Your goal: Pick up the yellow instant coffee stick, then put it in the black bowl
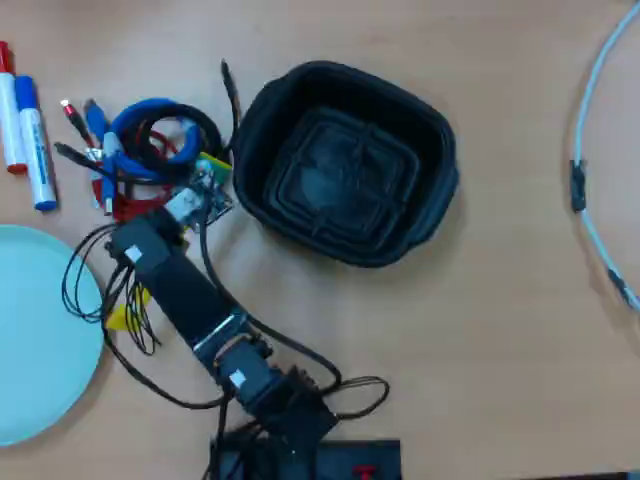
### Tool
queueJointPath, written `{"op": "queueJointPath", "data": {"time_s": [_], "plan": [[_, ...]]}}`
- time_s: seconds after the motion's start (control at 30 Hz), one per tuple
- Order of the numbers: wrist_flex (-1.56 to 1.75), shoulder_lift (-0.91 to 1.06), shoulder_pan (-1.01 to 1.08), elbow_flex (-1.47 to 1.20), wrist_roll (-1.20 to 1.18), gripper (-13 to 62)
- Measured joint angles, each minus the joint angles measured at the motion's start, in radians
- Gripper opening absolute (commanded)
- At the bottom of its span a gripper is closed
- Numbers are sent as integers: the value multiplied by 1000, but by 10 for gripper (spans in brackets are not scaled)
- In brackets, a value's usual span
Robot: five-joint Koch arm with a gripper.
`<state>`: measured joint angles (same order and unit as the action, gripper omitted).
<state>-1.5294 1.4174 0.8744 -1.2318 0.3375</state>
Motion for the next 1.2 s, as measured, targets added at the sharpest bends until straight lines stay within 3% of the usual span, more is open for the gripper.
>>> {"op": "queueJointPath", "data": {"time_s": [0.4, 0.97, 1.2], "plan": [[-75, 2, 196, 239, 0, -60], [-80, 2, 761, 242, 2, -61], [-86, 2, 896, 311, 2, -54]]}}
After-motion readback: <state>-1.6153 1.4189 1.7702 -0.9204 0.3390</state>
